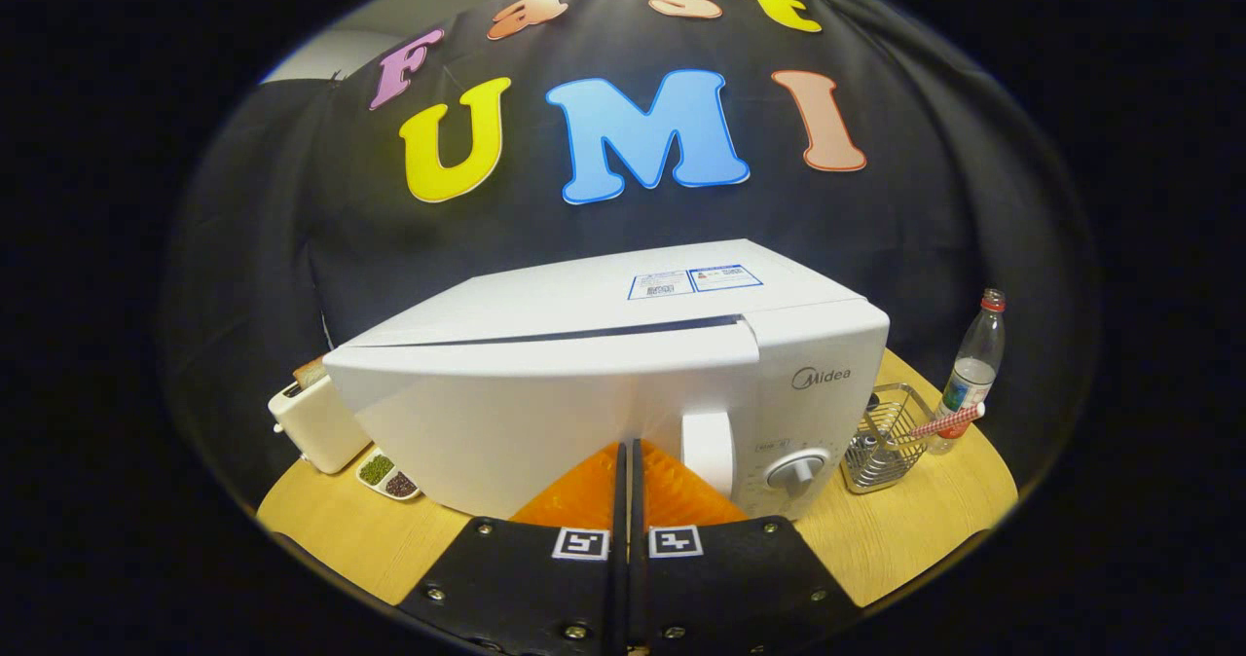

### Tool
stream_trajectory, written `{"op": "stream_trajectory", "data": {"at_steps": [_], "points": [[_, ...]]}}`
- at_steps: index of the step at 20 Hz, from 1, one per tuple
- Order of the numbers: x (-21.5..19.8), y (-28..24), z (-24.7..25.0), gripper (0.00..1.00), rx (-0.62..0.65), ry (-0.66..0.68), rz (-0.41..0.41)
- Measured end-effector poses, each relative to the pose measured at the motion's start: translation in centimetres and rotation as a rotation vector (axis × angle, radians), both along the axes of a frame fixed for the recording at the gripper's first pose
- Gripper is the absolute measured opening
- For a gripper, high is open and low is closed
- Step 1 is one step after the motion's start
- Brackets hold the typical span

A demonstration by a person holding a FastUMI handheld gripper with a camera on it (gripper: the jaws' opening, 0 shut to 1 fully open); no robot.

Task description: Open the microwave, put the food inside, and close the microwave door.

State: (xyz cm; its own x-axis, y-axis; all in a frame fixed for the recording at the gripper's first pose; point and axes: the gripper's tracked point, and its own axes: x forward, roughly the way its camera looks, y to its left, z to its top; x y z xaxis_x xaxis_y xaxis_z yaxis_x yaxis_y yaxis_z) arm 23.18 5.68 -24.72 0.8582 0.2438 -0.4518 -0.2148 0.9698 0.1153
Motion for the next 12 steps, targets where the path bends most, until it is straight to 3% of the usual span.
{"op": "stream_trajectory", "data": {"at_steps": [12], "points": [[1.5,0.0,-0.1,0.01,-0.061,-0.049,-0.017]]}}
